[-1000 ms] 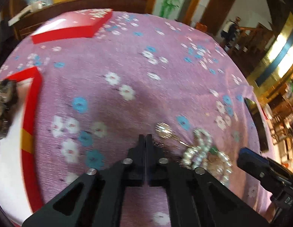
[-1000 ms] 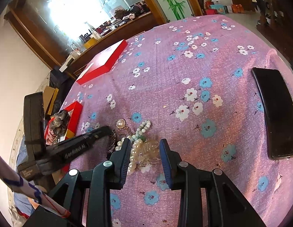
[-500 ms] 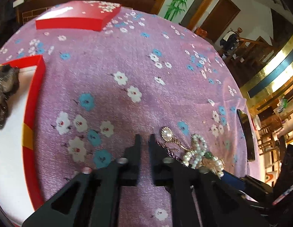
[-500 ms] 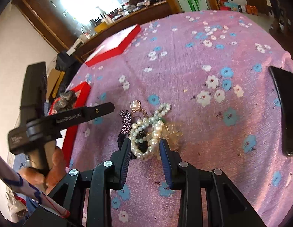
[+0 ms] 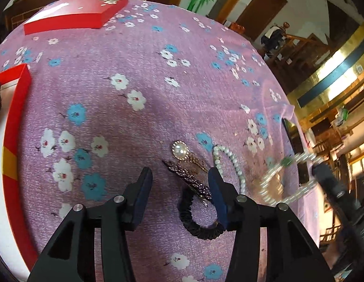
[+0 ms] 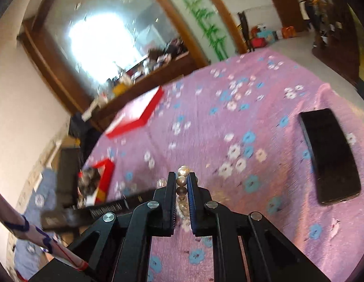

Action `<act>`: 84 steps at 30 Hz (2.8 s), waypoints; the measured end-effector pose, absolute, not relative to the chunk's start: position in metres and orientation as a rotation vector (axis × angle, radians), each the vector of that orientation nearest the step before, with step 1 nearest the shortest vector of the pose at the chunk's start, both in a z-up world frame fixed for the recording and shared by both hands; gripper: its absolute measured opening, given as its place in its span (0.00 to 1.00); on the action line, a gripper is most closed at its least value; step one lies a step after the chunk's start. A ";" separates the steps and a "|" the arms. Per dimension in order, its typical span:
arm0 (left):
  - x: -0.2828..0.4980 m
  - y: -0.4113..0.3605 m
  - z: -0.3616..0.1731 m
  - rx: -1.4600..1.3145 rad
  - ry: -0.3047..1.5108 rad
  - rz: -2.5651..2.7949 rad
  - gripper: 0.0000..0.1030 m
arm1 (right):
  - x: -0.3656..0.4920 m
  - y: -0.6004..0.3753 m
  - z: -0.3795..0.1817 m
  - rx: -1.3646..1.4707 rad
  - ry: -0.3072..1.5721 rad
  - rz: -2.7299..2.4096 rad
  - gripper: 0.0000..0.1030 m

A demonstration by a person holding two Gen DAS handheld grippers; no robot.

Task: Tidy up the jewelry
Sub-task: 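Grasp the dark beaded hair pin with the left tool while the right tool holds the bracelet, then carry the hair pin and pearl bracelet into the tray and open both tools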

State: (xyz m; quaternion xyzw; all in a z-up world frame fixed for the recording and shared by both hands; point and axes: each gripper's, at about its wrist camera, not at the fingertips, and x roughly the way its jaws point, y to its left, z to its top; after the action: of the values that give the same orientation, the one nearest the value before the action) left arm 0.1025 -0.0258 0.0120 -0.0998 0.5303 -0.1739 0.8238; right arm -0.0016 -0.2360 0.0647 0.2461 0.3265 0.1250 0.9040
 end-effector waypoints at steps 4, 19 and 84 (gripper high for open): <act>0.099 -0.036 0.012 -0.143 1.095 -0.339 0.42 | -0.002 -0.235 0.067 0.520 0.661 0.263 0.10; 0.093 -0.009 0.036 -0.219 0.978 -0.335 0.03 | -0.014 -0.232 0.077 0.493 0.593 0.301 0.10; -0.020 0.215 0.072 -0.281 0.733 0.100 0.03 | 0.006 0.026 0.096 0.197 0.738 0.603 0.11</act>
State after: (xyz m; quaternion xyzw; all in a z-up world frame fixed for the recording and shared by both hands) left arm -0.0196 0.2150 0.0722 -0.1367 0.3569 0.0485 0.9228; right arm 0.0059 0.0260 0.0963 0.0945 0.3547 0.2898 0.8839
